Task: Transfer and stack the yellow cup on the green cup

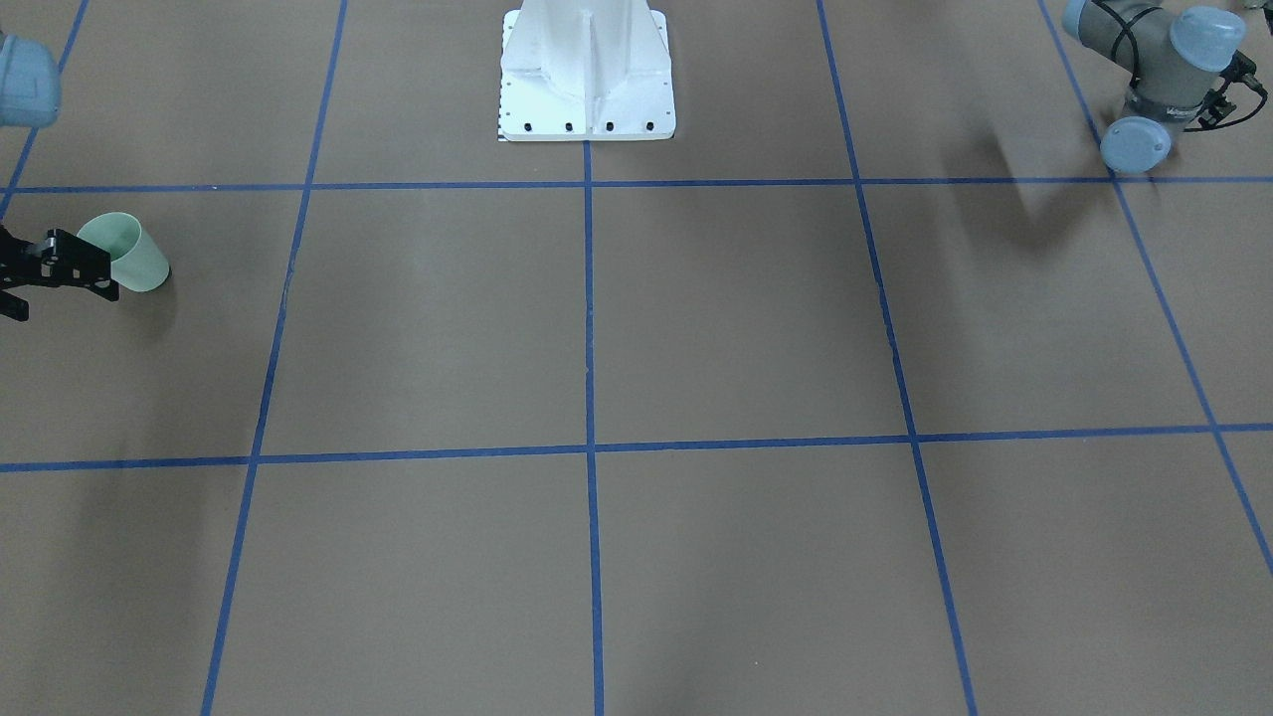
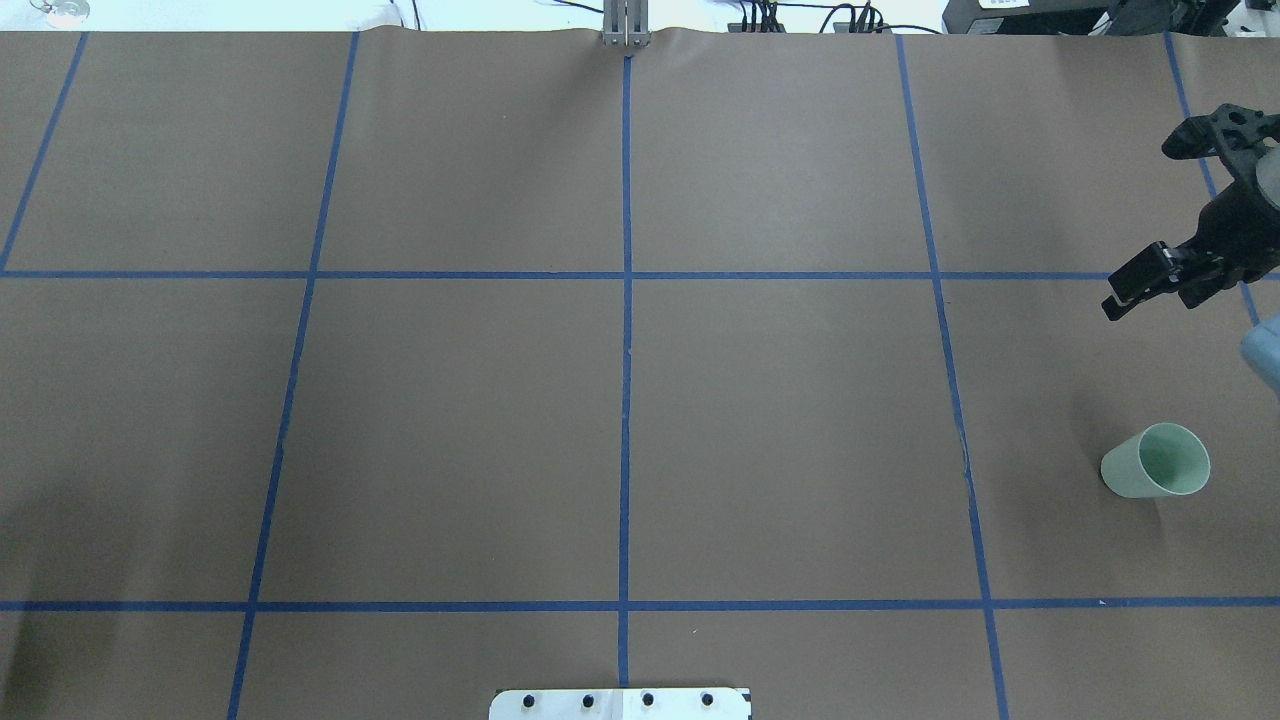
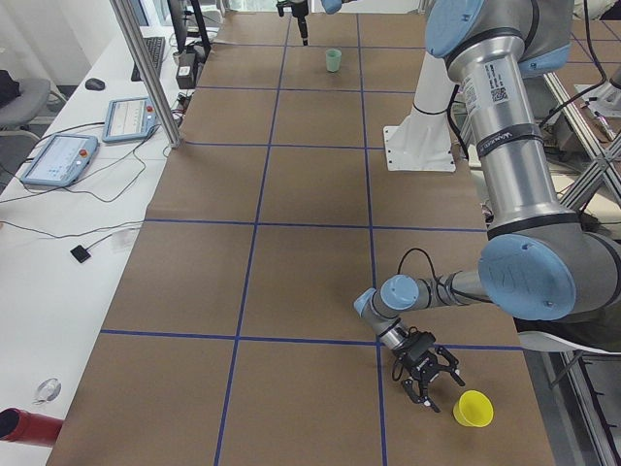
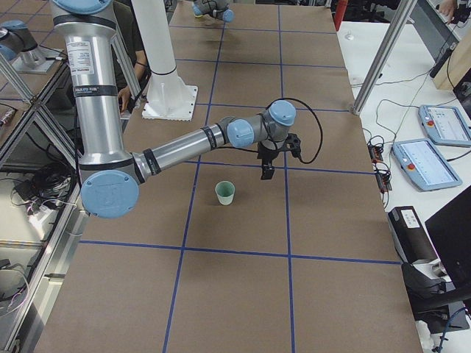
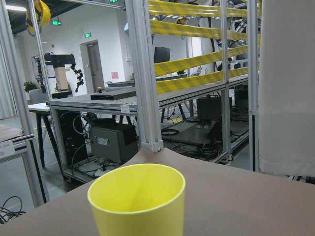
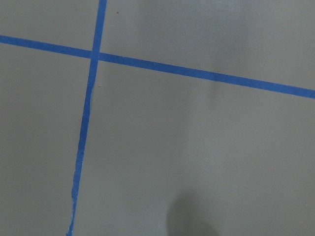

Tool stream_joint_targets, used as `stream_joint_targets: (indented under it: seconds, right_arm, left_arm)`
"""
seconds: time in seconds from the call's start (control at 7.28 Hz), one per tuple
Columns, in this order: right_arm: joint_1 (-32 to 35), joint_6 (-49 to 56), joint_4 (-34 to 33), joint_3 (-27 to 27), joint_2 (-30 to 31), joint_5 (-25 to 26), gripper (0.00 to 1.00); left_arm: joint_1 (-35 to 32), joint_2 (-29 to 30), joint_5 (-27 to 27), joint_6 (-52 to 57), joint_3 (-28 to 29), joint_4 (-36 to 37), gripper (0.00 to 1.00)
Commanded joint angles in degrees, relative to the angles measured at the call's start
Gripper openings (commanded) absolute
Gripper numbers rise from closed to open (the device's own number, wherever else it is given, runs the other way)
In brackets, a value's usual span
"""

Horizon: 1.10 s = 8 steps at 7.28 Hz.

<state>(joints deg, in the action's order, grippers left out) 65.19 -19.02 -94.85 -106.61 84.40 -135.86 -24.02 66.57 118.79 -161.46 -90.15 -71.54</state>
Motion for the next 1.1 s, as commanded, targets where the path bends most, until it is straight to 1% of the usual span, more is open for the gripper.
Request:
stream_joint_targets:
  seconds: [0.0, 0.96]
  right_arm:
    - [-0.24, 0.04, 0.10, -0.09, -0.11, -0.01, 1.00]
    - [-0.76, -0.05, -0.25, -1.58, -0.02, -0.10, 1.00]
  left_arm:
    - [0.64, -0.13, 3.19, -0.17, 0.93, -0.09, 0.98]
    - [1.52, -0.48, 5.92, -2.19, 5.41, -2.73, 0.98]
